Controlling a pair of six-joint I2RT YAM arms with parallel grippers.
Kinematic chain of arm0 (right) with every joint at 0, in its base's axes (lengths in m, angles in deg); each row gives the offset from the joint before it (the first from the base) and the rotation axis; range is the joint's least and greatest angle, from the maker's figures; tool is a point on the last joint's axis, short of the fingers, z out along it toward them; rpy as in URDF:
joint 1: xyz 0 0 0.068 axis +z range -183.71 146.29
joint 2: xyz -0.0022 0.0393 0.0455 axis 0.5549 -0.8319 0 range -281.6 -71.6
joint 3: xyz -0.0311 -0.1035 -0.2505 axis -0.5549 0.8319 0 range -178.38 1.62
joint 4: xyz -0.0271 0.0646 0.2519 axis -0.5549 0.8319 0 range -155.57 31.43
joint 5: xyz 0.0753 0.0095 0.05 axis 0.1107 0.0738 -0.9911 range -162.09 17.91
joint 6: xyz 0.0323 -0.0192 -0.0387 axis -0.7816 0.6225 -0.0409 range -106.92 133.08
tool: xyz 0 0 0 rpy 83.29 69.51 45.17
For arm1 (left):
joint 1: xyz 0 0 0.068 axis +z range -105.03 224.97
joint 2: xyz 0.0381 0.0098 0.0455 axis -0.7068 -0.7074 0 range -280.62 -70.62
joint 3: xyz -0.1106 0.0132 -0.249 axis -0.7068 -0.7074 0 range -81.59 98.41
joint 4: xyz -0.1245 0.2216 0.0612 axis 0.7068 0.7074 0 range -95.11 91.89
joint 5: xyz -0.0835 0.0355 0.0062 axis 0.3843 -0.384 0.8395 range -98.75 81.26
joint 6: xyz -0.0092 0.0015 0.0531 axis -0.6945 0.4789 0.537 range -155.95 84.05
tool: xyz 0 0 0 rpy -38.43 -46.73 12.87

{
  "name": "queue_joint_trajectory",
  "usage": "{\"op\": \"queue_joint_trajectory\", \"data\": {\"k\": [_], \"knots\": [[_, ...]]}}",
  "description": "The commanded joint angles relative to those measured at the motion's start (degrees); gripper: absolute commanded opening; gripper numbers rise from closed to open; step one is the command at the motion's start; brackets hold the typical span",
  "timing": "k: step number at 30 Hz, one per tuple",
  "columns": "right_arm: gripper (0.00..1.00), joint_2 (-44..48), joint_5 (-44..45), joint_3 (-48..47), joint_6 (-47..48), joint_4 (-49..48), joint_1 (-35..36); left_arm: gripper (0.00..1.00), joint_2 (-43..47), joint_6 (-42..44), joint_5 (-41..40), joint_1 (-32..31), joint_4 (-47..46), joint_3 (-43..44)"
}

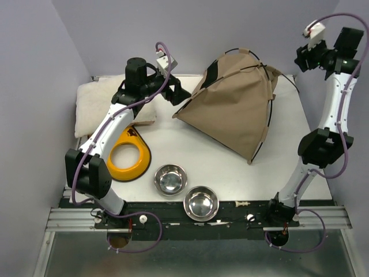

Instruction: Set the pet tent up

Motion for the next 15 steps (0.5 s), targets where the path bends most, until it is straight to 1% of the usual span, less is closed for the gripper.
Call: {"op": "queue_joint_trajectory", "data": {"k": [1,5,9,12,13,15], "knots": [[0.64,-4.87,-9.46,1.66,22.01,11.16,0.68,0.99,3.08,1.64,2.45,-0.59,4.63,-1.42],[0.66,-6.18,-11.06,7.03,25.91,5.28,2.00,0.99,3.79,2.43,2.19,-0.59,6.56,-1.25],[0.67,-10.04,-14.13,6.07,25.47,1.40,2.61,0.99,4.23,3.66,2.11,-0.59,7.88,-1.42],[0.67,-11.98,-14.66,6.77,24.85,-3.42,3.32,0.99,4.49,4.19,1.49,-0.59,8.41,-1.51],[0.67,-12.42,-14.75,7.21,24.77,-5.27,3.49,0.99,4.58,4.10,1.14,-0.59,8.32,-1.68],[0.65,-13.56,-15.01,7.04,26.16,-5.99,4.02,0.99,4.84,4.19,0.70,-0.59,8.32,-2.12]]}}
